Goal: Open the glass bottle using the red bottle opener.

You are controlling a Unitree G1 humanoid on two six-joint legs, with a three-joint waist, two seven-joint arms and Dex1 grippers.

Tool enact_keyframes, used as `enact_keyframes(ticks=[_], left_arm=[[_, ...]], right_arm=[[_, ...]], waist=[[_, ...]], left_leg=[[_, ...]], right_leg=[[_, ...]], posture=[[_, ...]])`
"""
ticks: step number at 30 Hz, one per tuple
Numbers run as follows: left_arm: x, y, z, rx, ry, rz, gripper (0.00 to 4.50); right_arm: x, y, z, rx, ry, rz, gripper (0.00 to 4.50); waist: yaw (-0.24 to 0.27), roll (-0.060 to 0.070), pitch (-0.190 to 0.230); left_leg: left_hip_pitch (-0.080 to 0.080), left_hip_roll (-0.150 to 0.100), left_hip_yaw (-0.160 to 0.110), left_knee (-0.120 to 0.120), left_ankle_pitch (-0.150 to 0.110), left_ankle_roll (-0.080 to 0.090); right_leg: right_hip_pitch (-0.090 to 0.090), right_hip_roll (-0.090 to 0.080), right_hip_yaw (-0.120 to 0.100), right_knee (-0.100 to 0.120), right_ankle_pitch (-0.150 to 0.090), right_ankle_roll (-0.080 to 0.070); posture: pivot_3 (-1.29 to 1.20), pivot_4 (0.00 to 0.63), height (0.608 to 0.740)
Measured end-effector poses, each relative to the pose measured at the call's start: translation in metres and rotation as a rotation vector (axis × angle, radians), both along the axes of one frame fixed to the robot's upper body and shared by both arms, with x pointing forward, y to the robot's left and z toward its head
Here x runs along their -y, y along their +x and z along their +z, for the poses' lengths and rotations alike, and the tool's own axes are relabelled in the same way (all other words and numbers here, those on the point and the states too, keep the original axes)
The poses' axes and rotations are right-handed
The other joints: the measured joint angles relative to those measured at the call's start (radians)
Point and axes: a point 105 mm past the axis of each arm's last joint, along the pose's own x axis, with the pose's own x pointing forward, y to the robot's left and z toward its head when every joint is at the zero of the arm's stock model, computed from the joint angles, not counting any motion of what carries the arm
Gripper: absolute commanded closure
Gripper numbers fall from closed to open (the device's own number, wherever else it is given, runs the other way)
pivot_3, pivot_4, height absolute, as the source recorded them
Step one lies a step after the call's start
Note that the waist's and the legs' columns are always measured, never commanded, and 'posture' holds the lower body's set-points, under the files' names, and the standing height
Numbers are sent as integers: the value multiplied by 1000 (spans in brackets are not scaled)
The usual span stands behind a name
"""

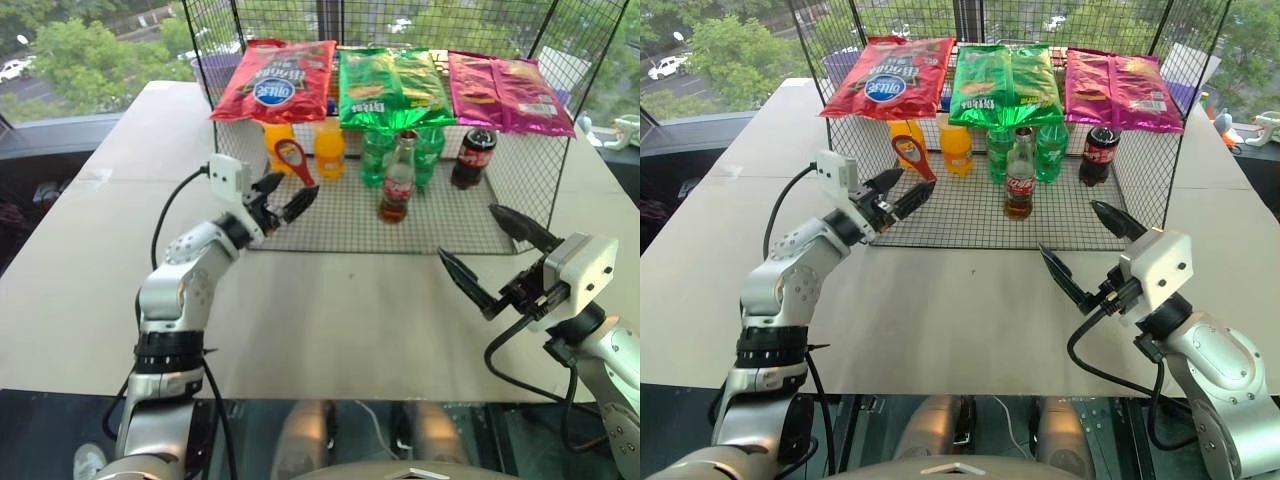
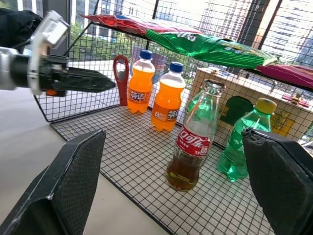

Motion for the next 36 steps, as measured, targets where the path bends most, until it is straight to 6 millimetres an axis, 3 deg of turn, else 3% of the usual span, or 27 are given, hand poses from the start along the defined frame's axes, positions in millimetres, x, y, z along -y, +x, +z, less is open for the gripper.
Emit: enact_keyframes(ticks=[8, 25, 28, 31, 36], left_arm=[[-1, 10, -2, -6, 15, 10, 30], [-2, 14, 1, 19, 40, 16, 30], [-2, 17, 3, 23, 39, 16, 778], [-1, 19, 7, 37, 43, 11, 2142], [-2, 20, 5, 39, 49, 4, 2142]], right_arm=[[-4, -11, 0, -10, -22, 23, 0], [-1, -11, -1, -15, -33, 11, 0], [0, -10, -1, -18, -34, 9, 0], [0, -10, -1, -17, -35, 8, 0], [0, -10, -1, -15, -38, 5, 0]], waist=[[0, -1, 1], [0, -2, 1], [1, -2, 1], [0, -2, 1], [0, -2, 1]], left_leg=[[0, 0, 0, 0, 0, 0], [0, 0, -1, 1, 0, 0], [0, 0, -1, 1, 0, 0], [0, 0, -1, 1, 0, 0], [0, 0, -1, 1, 0, 0]], right_leg=[[0, 0, 0, 0, 1, 1], [0, 0, 0, 0, 1, 1], [0, 0, -1, 0, 1, 1], [1, 0, 0, 0, 1, 1], [1, 0, 0, 0, 1, 2]], posture=[[0, 150, 740], [0, 150, 740], [0, 150, 740], [0, 150, 740], [0, 150, 740]])
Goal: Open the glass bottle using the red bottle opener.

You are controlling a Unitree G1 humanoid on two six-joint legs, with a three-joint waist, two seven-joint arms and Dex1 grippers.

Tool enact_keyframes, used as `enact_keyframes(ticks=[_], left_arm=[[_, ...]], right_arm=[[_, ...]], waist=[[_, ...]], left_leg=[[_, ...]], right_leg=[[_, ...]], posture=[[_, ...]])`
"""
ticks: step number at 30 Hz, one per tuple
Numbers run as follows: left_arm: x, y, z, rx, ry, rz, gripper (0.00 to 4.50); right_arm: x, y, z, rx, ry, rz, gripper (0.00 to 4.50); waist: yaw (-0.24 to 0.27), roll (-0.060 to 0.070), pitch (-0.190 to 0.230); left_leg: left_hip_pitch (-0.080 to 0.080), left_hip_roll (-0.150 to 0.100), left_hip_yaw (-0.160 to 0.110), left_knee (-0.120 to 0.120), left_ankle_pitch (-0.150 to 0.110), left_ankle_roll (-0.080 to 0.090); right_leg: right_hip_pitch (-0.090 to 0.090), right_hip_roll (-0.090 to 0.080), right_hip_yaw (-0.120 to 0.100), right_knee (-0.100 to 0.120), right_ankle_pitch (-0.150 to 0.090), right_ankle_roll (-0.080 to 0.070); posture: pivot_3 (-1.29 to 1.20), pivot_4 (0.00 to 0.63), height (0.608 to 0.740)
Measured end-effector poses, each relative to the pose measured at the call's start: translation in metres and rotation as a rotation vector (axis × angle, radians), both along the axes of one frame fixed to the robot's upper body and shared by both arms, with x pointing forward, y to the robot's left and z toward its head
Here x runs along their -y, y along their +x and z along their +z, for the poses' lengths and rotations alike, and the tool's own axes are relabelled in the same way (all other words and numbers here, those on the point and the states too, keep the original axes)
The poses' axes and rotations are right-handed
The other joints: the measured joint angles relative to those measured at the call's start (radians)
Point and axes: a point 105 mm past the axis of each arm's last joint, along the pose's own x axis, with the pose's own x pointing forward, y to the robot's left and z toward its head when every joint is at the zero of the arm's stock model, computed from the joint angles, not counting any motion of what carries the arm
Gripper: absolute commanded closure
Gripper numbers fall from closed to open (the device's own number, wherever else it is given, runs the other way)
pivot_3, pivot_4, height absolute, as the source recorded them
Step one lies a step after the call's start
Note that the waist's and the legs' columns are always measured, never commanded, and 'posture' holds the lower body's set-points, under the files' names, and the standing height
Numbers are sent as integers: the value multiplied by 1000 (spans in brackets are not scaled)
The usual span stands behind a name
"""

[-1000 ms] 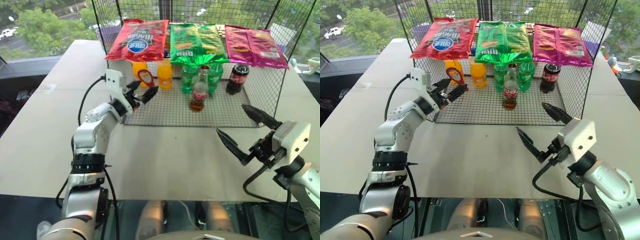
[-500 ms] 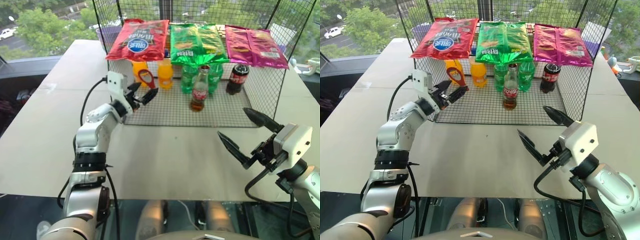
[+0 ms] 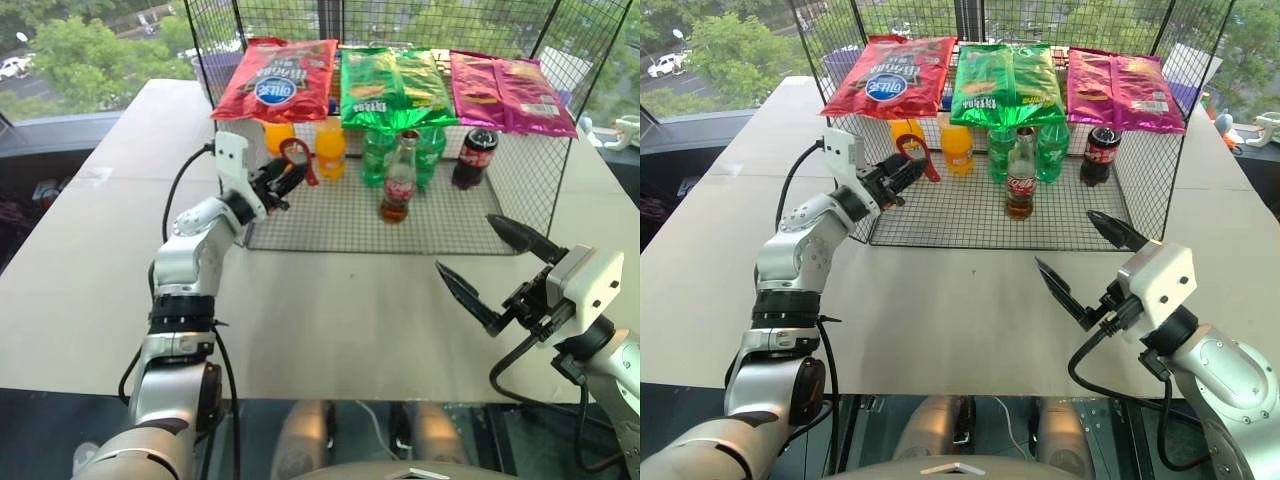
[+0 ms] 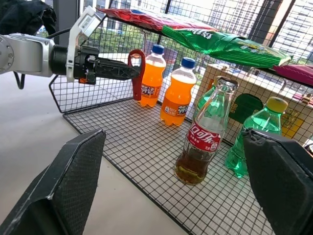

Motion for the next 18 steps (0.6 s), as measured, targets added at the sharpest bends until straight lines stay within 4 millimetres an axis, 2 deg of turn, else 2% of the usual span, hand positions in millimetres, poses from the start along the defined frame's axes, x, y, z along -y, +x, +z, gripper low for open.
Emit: enact_keyframes(ticks=[4, 9, 10, 11, 18], left_arm=[[1, 2, 4, 14, -2, -4, 2142], [2, 2, 8, 33, -1, -23, 3715], [3, 2, 7, 32, -1, -27, 4314], [2, 2, 7, 30, -2, -30, 4427], [2, 1, 6, 35, 2, -47, 4427]], right_arm=[[0, 0, 0, 2, -3, -3, 0], [1, 0, 0, 3, -7, -8, 0], [1, 0, -1, 3, -7, -9, 0], [1, 0, -1, 3, -7, -9, 0], [1, 1, -1, 3, -9, -11, 0]], waist=[[0, 0, 0], [0, 0, 0], [0, 0, 0], [0, 0, 0], [0, 0, 0]], left_leg=[[0, 0, 0, 1, 0, 0], [0, 0, 0, 1, 0, 0], [0, 0, 0, 1, 0, 0], [0, 0, 0, 1, 0, 0], [0, 0, 0, 1, 0, 0]], right_leg=[[0, 0, 0, 0, 0, 0], [0, 0, 0, 0, 0, 0], [0, 0, 0, 0, 0, 0], [0, 0, 0, 0, 0, 0], [1, 0, 0, 0, 0, 0]], posture=[[0, 150, 740], [0, 150, 740], [0, 150, 740], [0, 150, 740], [0, 150, 740]])
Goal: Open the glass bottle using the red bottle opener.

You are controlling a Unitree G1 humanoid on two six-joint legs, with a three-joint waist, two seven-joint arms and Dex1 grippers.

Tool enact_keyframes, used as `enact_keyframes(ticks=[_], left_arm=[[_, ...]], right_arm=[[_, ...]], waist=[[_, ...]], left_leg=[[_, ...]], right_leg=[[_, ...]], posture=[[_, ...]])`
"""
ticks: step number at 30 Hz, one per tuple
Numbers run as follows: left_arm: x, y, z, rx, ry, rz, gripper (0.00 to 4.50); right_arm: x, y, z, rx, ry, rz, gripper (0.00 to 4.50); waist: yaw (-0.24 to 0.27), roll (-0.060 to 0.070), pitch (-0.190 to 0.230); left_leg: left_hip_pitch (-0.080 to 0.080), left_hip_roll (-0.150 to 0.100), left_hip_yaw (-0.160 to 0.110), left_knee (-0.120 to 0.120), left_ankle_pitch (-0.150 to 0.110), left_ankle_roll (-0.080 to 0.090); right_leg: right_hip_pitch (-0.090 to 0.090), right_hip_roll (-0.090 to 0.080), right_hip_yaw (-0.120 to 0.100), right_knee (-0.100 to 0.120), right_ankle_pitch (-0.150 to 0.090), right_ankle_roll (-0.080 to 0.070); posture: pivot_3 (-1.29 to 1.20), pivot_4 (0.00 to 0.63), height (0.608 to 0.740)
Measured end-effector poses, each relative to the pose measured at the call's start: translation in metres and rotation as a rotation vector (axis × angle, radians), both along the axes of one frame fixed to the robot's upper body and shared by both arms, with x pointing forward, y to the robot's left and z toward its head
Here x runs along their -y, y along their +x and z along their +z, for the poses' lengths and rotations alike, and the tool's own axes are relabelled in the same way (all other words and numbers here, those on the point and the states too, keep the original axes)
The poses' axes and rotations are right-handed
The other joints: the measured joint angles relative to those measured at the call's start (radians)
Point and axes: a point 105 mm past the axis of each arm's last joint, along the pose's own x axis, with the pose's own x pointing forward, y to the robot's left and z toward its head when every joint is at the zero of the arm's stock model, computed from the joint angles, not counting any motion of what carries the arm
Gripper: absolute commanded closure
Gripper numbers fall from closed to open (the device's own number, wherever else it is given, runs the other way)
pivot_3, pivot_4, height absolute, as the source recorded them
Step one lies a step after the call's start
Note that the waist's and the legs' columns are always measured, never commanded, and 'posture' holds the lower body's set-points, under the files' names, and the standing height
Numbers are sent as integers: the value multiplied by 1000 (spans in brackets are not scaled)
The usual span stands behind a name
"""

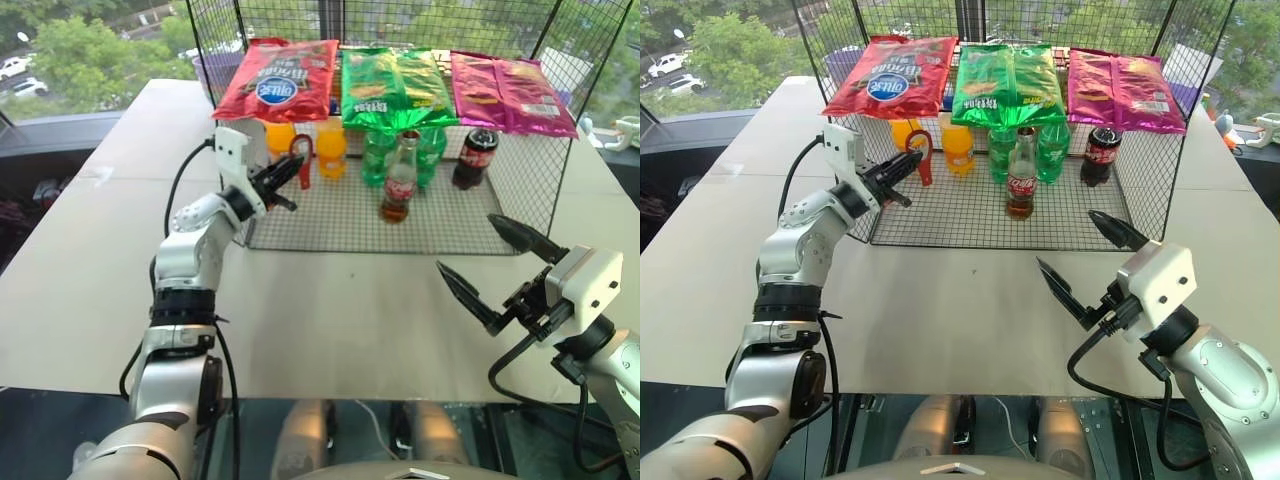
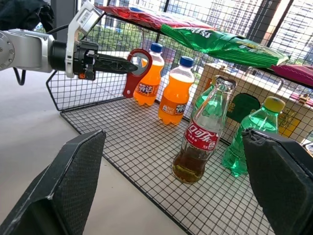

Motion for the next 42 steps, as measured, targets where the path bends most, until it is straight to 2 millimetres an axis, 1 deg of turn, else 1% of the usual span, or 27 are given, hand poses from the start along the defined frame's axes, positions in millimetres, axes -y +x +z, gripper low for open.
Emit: enact_keyframes(ticks=[4, 12, 17, 21, 24, 25, 27, 29, 31, 34, 35, 36, 42], left_arm=[[-2, -6, 1, -2, -13, -62, 4427], [-8, -27, 6, -16, -44, -214, 4427], [-5, -36, 7, -54, -77, -282, 4427], [5, -51, 6, -119, -128, -381, 4427], [14, -60, 7, -170, -177, -437, 4427], [17, -63, 9, -188, -234, -447, 4427], [35, -70, 13, -209, -318, -504, 4427], [47, -73, 15, -235, -368, -536, 4427], [52, -77, 17, -252, -420, -540, 4427], [61, -84, 20, -264, -484, -557, 4500], [62, -85, 21, -268, -499, -557, 4500], [63, -86, 21, -270, -509, -557, 4500], [65, -90, 23, -286, -543, -556, 4500]], right_arm=[[0, 0, 0, 1, -3, -3, 0], [-1, 1, -1, -6, 6, 0, 0], [-1, 7, -7, -44, 19, -28, 0], [-3, 19, -18, -148, 34, -65, 0], [-14, 27, -17, -234, 145, 7, 0], [-23, 34, -13, -280, 250, 72, 0], [-40, 45, -4, -334, 375, 169, 0], [-54, 50, 0, -377, 431, 237, 0], [-67, 52, -1, -447, 476, 314, 0], [-77, 56, -13, -559, 521, 376, 776], [-79, 57, -15, -576, 527, 381, 1374], [-80, 59, -15, -583, 535, 384, 1554], [-90, 63, -2, -574, 611, 444, 1554]], waist=[[0, 0, 0], [0, 0, 0], [-1, 0, 0], [-2, 0, 0], [-2, 0, 0], [-4, -1, 0], [-4, -1, 1], [-1, -2, 2], [-1, -2, 2], [-1, -2, 2], [-2, -2, 2], [-3, -2, 2], [-4, -2, 2]], left_leg=[[0, 0, 0, 0, 0, 0], [0, 0, 0, 0, 0, 0], [0, 0, -1, 1, 0, 0], [0, 1, -1, 1, 0, 0], [1, 1, -1, 2, 0, 0], [1, 3, -1, 3, 0, 0], [1, 4, -1, 7, 0, 0], [0, 5, -2, 8, 0, 0], [0, 4, -2, 8, 0, 0], [0, 1, -2, 8, 0, 0], [0, 1, -2, 8, 0, 0], [0, 1, -2, 8, 0, 0], [1, 1, -2, 8, 0, 0]], right_leg=[[0, 0, 0, 0, 0, 0], [0, 0, 0, 0, -1, -1], [0, 0, 0, 1, -1, -1], [0, 0, 0, 2, -1, -2], [0, 0, 0, 3, -1, -2], [0, 0, 0, 4, -1, -2], [0, 0, 0, 8, -1, -2], [0, 0, 0, 9, -1, -1], [0, 0, 0, 9, 0, -2], [0, 0, 0, 9, 1, -2], [0, 0, 0, 9, 0, -2], [0, 0, 0, 9, 0, -1], [0, 1, 0, 11, -1, -2]], posture=[[0, 150, 740], [0, 150, 740], [0, 150, 740], [0, 150, 740], [0, 150, 740], [0, 150, 740], [0, 150, 740], [0, 150, 740], [0, 150, 740], [0, 150, 740], [0, 150, 740], [0, 150, 740], [0, 150, 740]])
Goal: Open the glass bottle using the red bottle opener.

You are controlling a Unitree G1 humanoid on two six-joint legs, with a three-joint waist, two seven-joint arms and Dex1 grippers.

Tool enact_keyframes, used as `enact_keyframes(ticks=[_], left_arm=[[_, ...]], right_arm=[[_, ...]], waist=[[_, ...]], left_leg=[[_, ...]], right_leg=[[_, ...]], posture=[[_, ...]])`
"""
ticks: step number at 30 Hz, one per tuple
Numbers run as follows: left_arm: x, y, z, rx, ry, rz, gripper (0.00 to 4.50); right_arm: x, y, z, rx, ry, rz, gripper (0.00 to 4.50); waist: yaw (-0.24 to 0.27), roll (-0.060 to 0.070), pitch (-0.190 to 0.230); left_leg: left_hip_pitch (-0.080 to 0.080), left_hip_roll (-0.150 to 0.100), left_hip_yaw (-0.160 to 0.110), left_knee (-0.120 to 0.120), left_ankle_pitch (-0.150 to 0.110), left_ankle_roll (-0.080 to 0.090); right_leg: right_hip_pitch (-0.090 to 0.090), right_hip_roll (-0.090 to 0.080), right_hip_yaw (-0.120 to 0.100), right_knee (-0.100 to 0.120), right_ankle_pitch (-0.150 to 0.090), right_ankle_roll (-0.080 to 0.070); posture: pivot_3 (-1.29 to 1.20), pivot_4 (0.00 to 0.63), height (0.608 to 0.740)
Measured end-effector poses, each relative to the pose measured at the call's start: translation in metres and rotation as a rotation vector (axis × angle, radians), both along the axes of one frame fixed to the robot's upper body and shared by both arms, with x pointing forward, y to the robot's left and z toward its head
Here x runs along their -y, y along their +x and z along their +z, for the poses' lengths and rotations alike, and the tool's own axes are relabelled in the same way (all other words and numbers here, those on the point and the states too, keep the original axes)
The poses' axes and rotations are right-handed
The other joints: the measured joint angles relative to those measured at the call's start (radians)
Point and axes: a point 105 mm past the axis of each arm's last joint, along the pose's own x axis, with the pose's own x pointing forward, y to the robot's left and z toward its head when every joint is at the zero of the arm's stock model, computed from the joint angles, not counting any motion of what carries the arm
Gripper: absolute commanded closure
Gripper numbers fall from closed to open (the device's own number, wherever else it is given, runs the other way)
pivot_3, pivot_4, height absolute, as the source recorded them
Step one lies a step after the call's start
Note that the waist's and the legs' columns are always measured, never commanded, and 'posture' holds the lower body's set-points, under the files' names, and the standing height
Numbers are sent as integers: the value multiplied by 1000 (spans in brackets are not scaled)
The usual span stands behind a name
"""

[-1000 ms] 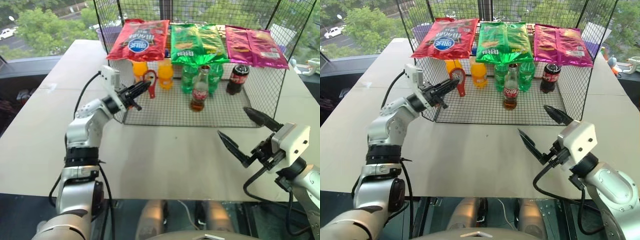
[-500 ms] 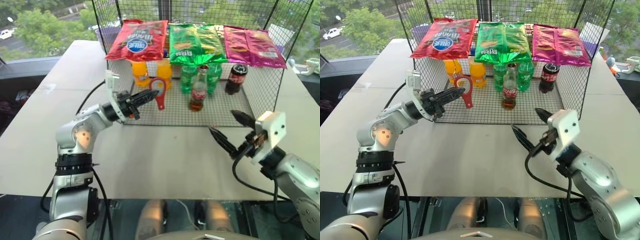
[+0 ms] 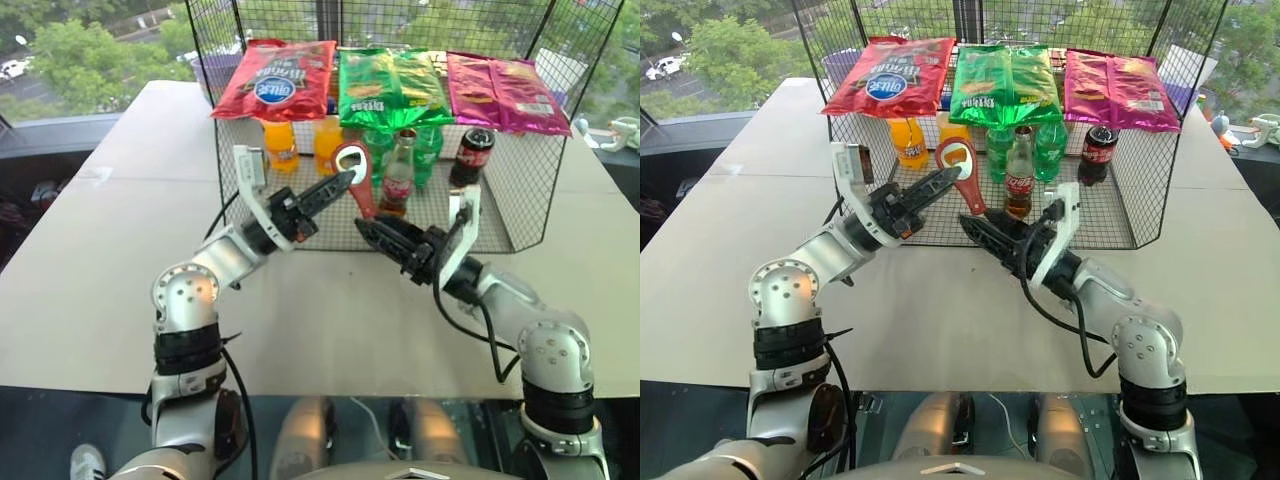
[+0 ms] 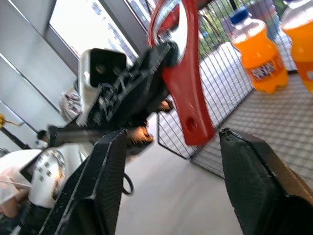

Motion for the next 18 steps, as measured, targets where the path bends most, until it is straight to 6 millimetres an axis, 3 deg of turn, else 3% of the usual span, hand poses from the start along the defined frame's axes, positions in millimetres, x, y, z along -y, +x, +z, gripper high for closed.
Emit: enact_keyframes(ticks=[18], left_arm=[[-4, -11, -4, -4, 0, -29, 4500]], right_arm=[[-11, 2, 8, 12, 20, 48, 1554]], waist=[[1, 0, 0]], left_leg=[[-1, 0, 0, 0, 0, 0]], right_leg=[[-1, 0, 0, -1, 0, -1]], posture=[[0, 150, 740]])
